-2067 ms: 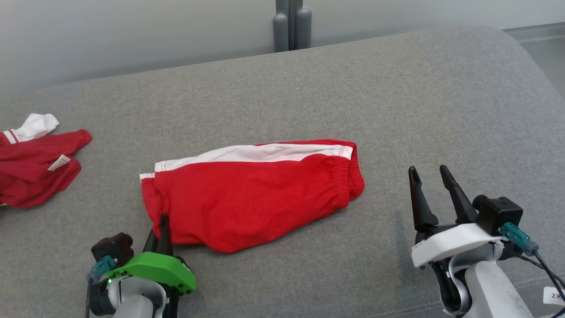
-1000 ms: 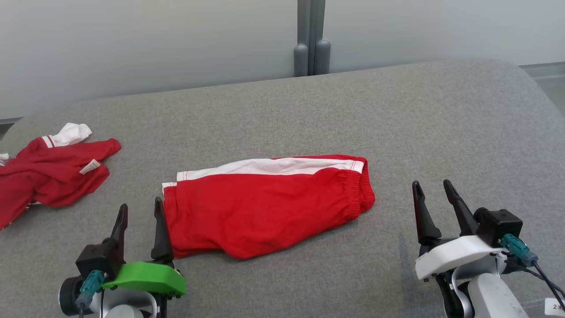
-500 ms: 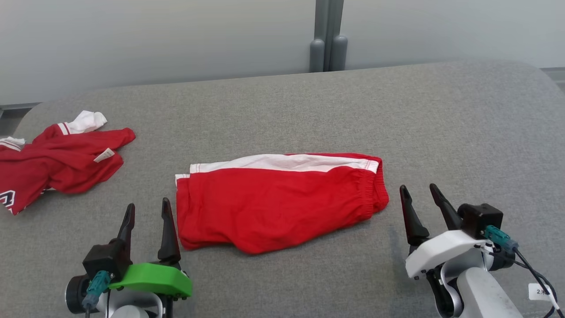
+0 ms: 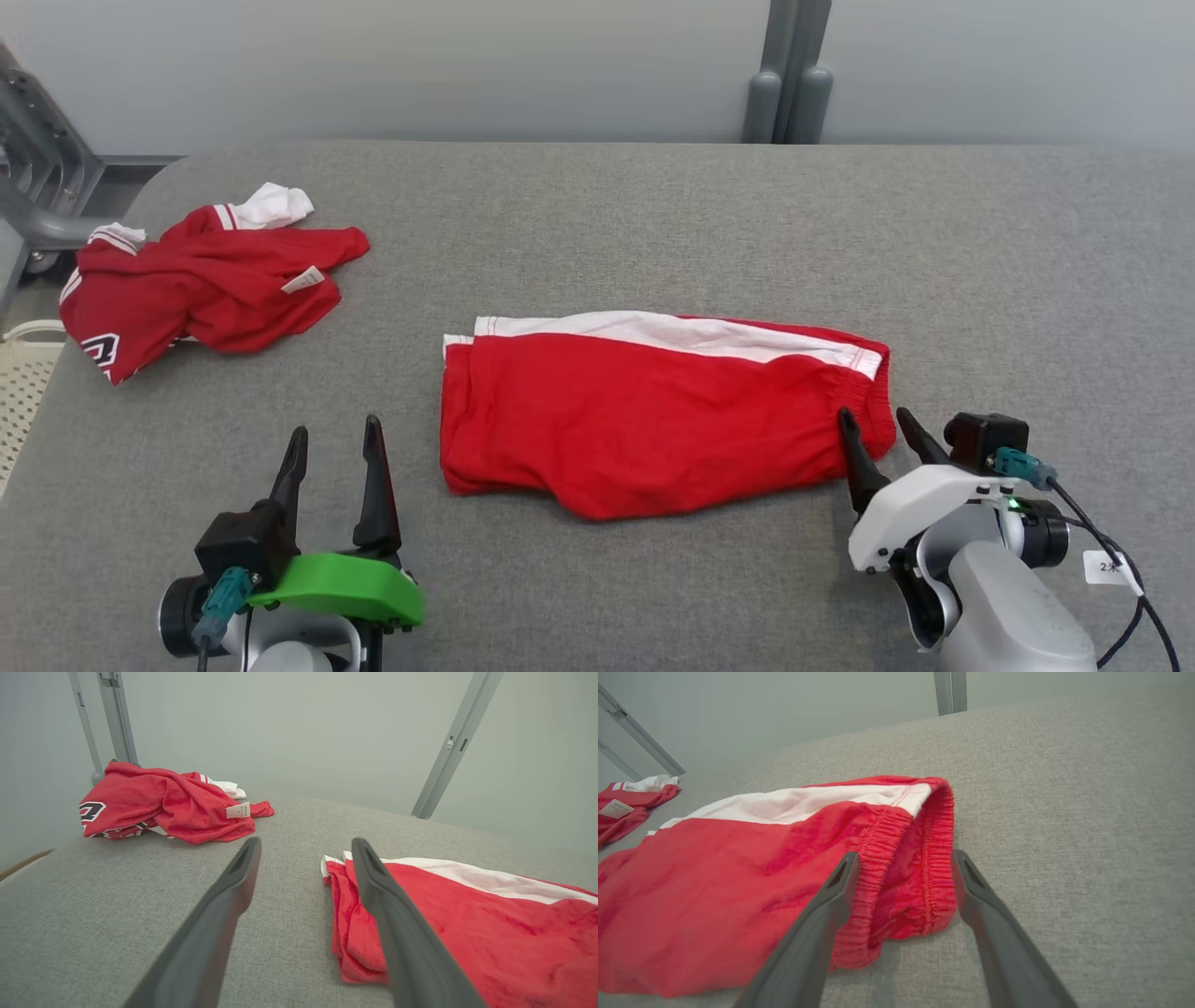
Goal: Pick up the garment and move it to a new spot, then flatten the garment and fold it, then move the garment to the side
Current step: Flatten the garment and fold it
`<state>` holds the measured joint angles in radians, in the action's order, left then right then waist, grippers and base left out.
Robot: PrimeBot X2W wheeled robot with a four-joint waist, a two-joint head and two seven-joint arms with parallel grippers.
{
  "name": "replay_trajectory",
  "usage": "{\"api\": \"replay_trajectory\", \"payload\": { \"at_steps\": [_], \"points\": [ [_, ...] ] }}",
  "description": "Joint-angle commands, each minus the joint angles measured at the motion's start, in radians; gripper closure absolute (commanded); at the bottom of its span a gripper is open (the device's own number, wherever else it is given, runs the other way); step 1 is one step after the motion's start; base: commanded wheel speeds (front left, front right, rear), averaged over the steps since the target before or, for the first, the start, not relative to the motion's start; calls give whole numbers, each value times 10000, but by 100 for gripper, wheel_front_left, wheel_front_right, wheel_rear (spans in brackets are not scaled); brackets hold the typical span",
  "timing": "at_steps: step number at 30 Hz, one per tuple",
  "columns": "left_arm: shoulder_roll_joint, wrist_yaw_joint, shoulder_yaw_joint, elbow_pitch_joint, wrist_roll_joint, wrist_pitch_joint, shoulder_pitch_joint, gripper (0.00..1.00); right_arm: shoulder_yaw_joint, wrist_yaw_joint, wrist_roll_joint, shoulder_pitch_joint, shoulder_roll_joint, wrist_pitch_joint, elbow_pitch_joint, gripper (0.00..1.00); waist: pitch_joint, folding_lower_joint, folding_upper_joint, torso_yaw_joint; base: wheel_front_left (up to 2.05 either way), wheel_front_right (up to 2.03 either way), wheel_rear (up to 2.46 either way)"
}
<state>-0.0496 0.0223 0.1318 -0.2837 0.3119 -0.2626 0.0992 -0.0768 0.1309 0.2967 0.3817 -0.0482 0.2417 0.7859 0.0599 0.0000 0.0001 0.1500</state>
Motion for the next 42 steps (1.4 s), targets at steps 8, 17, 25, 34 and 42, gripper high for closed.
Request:
{"api": "replay_trajectory", "payload": {
  "at_steps": [8,17,25,34,42],
  "points": [
    [-20,104,116,33,124,-29,81,0,477,-3,-219,682,-39,215,1859,0,119,0,-1,472,0,0,0],
    [-19,133,142,49,228,-29,73,0,-6,-3,877,1291,-36,120,3048,0,183,0,-1,472,0,0,0],
    [-19,135,192,-1,268,-29,179,0,-1549,2,2785,1756,16,-1150,3400,21,236,0,-1,493,0,0,0],
    [-19,173,88,78,186,-29,119,0,-2338,-3,3207,2540,-19,-1378,4077,100,235,0,-1,419,0,0,0],
    [-19,192,69,114,213,-29,100,0,-2569,-3,3301,3128,-44,-1101,4407,100,218,0,-1,199,0,0,0]
  ]
}}
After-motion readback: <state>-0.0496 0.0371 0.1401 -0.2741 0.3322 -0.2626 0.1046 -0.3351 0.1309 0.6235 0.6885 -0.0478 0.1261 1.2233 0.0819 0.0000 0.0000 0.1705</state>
